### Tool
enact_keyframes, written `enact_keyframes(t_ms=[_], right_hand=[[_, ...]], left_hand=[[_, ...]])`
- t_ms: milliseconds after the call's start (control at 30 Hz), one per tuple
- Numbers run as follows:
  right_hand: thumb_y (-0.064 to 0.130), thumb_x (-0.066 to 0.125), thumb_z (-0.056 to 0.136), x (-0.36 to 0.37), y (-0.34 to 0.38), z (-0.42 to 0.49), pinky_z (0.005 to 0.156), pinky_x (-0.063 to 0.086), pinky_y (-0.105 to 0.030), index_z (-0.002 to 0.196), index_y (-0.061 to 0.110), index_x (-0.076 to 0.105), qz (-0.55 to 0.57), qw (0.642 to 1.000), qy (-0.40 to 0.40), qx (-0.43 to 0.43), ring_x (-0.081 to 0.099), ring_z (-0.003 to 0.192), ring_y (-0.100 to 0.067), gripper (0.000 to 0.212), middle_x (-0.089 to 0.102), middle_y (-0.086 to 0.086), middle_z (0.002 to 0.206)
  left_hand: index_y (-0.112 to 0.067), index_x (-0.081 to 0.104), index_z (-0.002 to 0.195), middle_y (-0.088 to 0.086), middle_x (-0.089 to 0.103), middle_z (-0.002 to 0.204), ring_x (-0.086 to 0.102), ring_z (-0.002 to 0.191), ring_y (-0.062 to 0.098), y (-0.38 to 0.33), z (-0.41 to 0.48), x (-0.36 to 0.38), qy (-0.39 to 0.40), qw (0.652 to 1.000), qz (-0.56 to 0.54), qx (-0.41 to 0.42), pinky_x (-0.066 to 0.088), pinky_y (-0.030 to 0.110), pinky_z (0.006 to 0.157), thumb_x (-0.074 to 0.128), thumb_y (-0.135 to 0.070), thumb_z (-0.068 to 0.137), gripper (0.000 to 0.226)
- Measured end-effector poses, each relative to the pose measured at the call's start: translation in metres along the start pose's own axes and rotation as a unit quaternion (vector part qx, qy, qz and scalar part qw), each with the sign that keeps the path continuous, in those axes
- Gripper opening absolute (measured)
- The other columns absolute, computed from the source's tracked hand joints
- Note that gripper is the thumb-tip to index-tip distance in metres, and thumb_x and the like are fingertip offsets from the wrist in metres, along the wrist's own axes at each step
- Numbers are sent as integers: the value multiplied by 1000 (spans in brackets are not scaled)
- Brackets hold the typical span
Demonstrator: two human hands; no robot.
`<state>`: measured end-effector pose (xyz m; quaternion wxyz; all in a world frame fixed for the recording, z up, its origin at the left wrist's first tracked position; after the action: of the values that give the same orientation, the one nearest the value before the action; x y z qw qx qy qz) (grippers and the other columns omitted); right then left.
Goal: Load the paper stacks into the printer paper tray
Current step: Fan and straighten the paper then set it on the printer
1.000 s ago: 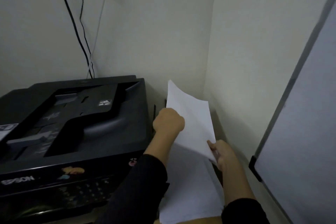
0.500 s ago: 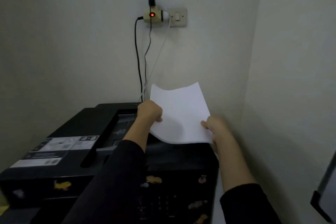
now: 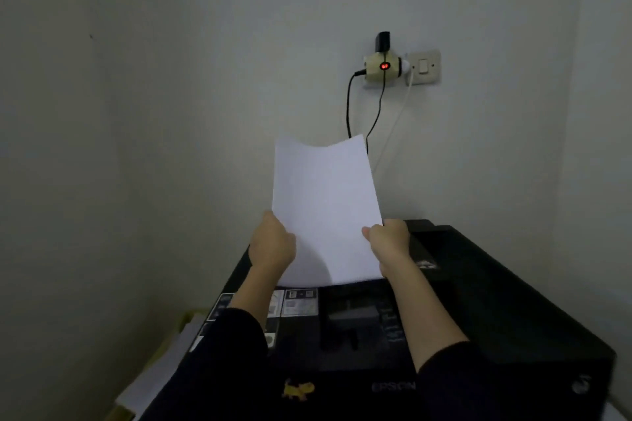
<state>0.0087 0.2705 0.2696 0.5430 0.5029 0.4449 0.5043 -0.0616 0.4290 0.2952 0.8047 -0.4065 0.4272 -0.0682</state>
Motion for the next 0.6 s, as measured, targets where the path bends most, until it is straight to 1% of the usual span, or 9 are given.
enact_keyframes(t_ms=[33, 100, 200, 300, 367, 433, 467, 533, 600], right_hand=[[-4, 50, 87, 11, 1, -4, 69, 46, -30, 96, -6, 63, 14, 1000, 0, -15, 55, 80, -24, 15, 65, -21, 105], [-2, 50, 89, 29, 5, -9, 74, 50, -32, 100, 0, 61, 37, 998, -4, -43, 57, 84, -24, 15, 64, -16, 103], [-1, 50, 90, 46, 8, -10, 74, 46, -29, 108, 1, 60, 42, 996, -17, -77, 57, 86, -21, 21, 61, -8, 99], [-8, 48, 85, 51, 1, -11, 60, 44, -22, 104, 1, 58, 1, 996, -16, -88, 55, 82, -21, 24, 60, -8, 96], [-11, 46, 84, 53, -5, -11, 56, 43, -19, 110, 0, 58, -18, 996, -3, -84, 55, 82, -22, 30, 61, -10, 98], [-6, 50, 86, 56, -7, -12, 72, 48, -25, 121, -1, 54, -22, 996, 14, -85, 57, 91, -24, 35, 62, -13, 111], [-2, 52, 88, 56, -6, -12, 79, 48, -28, 127, 0, 50, -22, 996, 19, -87, 57, 96, -24, 39, 60, -14, 118], [5, 55, 90, 56, -3, -13, 82, 45, -28, 133, 5, 42, -12, 994, 28, -102, 55, 97, -21, 45, 57, -11, 123], [11, 57, 91, 56, -2, -13, 81, 42, -27, 131, 8, 42, -10, 993, 30, -111, 53, 95, -18, 43, 58, -9, 120]], left_hand=[[0, 46, 122, 19, 59, 123, 59, 107, 34, 4, 4, -5, -24, 1000, -15, 12, 43, 31, 76, 55, -9, 94, 30], [-1, 47, 120, 18, 60, 120, 59, 106, 33, 9, 11, -14, -62, 995, -66, 38, 44, 31, 77, 56, -7, 93, 29], [-1, 48, 118, 18, 61, 118, 60, 105, 31, 19, 22, -18, -78, 983, -156, 52, 45, 30, 79, 58, -1, 91, 29], [-1, 42, 128, 17, 58, 126, 57, 114, 30, 36, 19, -11, -61, 977, -197, 53, 43, 28, 87, 58, 0, 90, 42], [-4, 28, 143, 17, 49, 139, 51, 125, 29, 47, 13, -6, -46, 971, -229, 53, 40, 27, 97, 57, -3, 92, 58], [-5, 19, 148, 17, 40, 147, 43, 132, 30, 52, 10, -4, -39, 966, -251, 53, 36, 29, 103, 52, -8, 96, 62], [-3, 19, 147, 19, 39, 147, 42, 133, 31, 53, 10, -5, -39, 966, -251, 51, 35, 31, 105, 50, -11, 97, 59], [0, 27, 143, 22, 43, 143, 45, 131, 32, 55, 10, -7, -45, 967, -247, 45, 37, 36, 104, 49, -16, 98, 53], [3, 40, 134, 21, 50, 136, 49, 125, 31, 58, 12, -9, -64, 966, -246, 46, 39, 35, 99, 51, -22, 97, 46]])
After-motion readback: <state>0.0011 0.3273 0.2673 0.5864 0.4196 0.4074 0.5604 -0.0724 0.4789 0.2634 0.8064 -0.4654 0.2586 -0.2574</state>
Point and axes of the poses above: each hand's wrist, its own z-axis towards the middle knuckle, its own x-axis out of the palm, y = z × x, the point moved 1 cm from there along z, towards the middle knuckle
